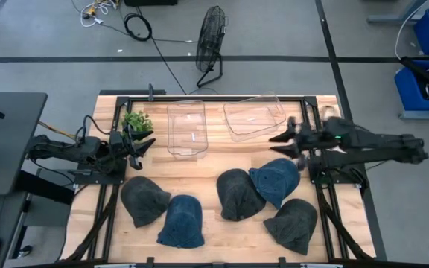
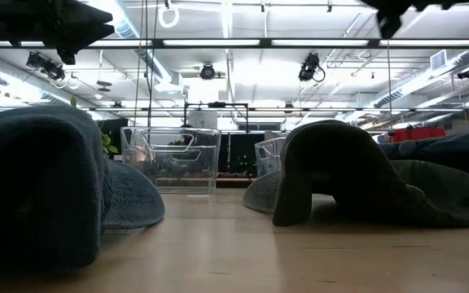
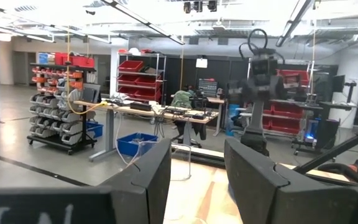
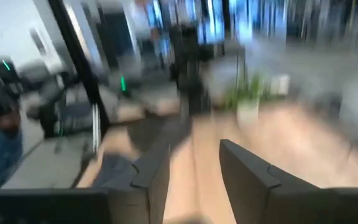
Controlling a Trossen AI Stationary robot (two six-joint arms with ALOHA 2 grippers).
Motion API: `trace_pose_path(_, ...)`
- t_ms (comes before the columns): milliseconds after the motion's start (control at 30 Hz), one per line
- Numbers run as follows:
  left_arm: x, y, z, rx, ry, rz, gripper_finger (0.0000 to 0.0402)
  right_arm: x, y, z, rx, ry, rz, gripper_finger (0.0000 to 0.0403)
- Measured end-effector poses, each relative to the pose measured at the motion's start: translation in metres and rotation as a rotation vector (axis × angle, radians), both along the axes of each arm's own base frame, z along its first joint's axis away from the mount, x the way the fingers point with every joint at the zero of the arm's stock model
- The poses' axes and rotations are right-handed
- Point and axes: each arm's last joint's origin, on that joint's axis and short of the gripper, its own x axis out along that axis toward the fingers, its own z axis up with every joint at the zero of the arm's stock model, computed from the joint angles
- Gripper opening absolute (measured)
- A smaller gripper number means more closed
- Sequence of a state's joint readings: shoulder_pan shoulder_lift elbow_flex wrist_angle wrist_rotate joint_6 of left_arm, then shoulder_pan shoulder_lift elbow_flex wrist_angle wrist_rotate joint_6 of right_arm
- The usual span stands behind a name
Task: Pick & Place hat
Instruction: Put the top blue cap into the right transparent bin
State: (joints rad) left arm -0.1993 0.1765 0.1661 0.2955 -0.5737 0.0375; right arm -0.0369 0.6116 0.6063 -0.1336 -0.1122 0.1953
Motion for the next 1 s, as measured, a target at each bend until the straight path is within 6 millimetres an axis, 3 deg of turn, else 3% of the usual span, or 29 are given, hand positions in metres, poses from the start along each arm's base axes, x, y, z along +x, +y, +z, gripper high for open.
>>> trace_pose_path(167, 0.000, 0.000, 0.000, 0.000, 0.000, 0.003, 0.0154, 0.042, 0.012, -0.017, 0.185, 0.372, 0.037, 0.0146)
trace_pose_path(300, 0.000, 0.000, 0.000, 0.000, 0.001, 0.003, 0.0154, 0.074, 0.033, -0.025, 0.269, 0.550, 0.150, 0.0141)
trace_pose_path(400, 0.000, 0.000, 0.000, 0.000, 0.002, 0.002, 0.0154, 0.091, 0.048, -0.028, 0.351, 0.702, 0.136, 0.0138)
trace_pose_path(667, 0.000, 0.000, -0.001, 0.021, 0.019, 0.007, 0.0154, 0.099, 0.072, -0.057, 0.562, 1.206, -0.147, 0.0137)
trace_pose_path(833, 0.001, 0.000, -0.005, 0.062, 0.073, 0.015, 0.0154, 0.105, 0.087, -0.076, 0.610, 1.318, -0.176, 0.0137)
trace_pose_path(1000, 0.002, 0.000, -0.006, 0.068, 0.087, 0.015, 0.0154, 0.109, 0.092, -0.089, 0.516, 1.361, -0.120, 0.0137)
